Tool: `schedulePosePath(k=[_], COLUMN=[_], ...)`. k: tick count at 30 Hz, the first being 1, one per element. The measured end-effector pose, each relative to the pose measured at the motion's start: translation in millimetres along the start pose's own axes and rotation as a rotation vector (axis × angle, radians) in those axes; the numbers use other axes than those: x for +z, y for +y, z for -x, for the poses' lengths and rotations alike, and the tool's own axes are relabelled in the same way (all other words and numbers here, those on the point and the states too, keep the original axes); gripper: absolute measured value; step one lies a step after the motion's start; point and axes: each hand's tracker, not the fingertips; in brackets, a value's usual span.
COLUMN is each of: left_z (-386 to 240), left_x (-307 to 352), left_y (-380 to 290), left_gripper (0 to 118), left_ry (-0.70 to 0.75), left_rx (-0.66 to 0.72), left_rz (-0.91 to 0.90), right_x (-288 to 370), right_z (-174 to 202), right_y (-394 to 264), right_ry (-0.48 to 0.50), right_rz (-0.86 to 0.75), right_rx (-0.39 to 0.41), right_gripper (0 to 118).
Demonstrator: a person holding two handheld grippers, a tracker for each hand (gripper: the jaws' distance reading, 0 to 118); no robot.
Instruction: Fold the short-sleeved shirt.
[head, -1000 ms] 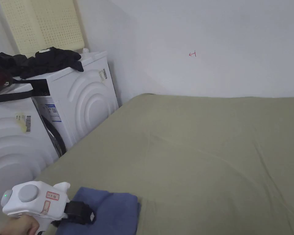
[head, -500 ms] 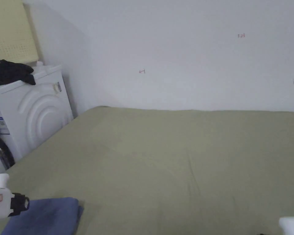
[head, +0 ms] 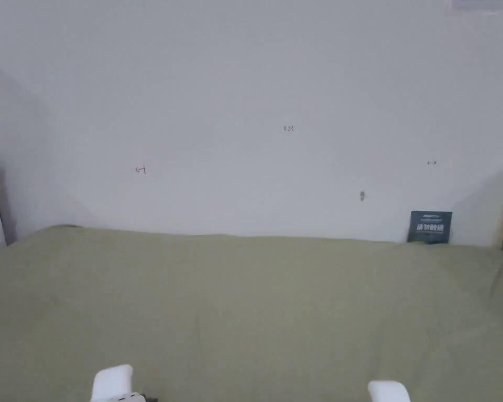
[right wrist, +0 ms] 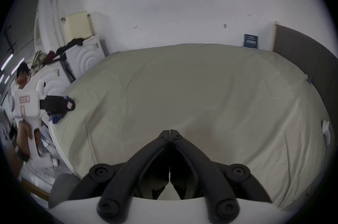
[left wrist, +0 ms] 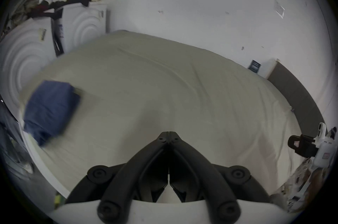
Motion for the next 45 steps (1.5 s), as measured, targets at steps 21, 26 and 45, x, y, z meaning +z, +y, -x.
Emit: schedulePosePath(k=[21,26,45], left_z=[-105.8,-119.8,-140.5], left_x=[29.1,46.4,57.5], left_y=[109.7,152.5,180.3], left_gripper=[0,0,118], left_ry=[0.06,0.078,0.16], left_rx=[-0.294,-0.308,-0.288], left_rz=[-0.304,-0.409,-0.536], right_x=[-11.4,4.1,39.2], right_z=[-43.6,-22.6,-5.1], right_y=[136.2,196.2,231.5], right_ry=[-0.249,-0.289,-0.408], right_rz=[-0.233,-0.328,-0.492], right_rx=[0.059,0.06,0.001], right_gripper=[0,0,111])
